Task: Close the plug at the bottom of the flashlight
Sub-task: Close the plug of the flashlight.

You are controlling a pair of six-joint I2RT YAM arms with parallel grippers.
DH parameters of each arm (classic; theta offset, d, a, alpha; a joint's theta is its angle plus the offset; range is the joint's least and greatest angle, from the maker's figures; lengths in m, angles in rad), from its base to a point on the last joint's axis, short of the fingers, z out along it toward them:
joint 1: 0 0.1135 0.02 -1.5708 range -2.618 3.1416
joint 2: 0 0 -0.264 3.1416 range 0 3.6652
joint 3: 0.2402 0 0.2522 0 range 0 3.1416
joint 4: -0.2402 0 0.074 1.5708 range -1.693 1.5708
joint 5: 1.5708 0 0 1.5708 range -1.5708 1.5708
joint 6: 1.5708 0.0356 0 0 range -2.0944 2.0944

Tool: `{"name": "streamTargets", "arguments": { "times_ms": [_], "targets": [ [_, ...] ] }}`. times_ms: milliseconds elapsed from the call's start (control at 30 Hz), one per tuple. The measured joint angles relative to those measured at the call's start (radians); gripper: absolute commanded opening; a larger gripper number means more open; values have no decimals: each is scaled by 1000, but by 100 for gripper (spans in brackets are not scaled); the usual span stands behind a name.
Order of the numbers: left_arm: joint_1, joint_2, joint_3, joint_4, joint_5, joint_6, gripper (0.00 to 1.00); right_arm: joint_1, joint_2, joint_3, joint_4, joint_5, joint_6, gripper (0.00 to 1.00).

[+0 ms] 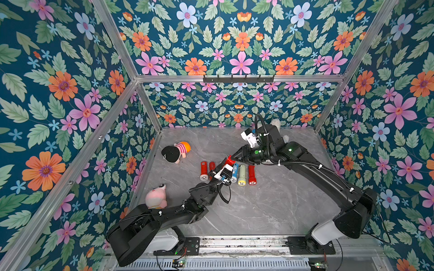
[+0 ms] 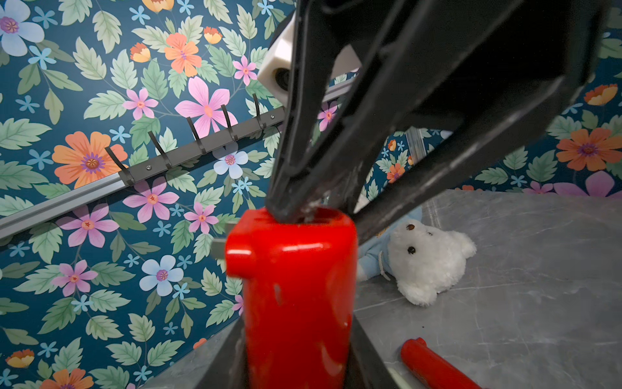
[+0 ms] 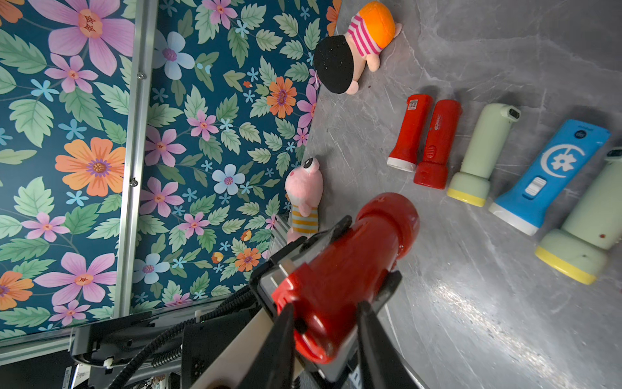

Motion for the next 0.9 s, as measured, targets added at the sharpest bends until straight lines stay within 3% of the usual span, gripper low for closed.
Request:
{"name": "streamTargets", "arguments": {
  "times_ms": [267, 400, 700, 900],
  "targets": [
    [0, 4, 0, -17, -37, 14, 0, -1, 0, -12, 8, 6, 11, 13],
    [1, 5, 0, -20, -58, 6, 0, -2, 0, -23, 20, 2, 8, 9],
    [0, -10, 15, -76, -55, 7, 0, -8, -41, -84, 49, 4, 8, 13],
    [10, -42, 164, -258, -101, -42, 0, -47, -125, -201, 39, 6, 3, 25]
  ]
}}
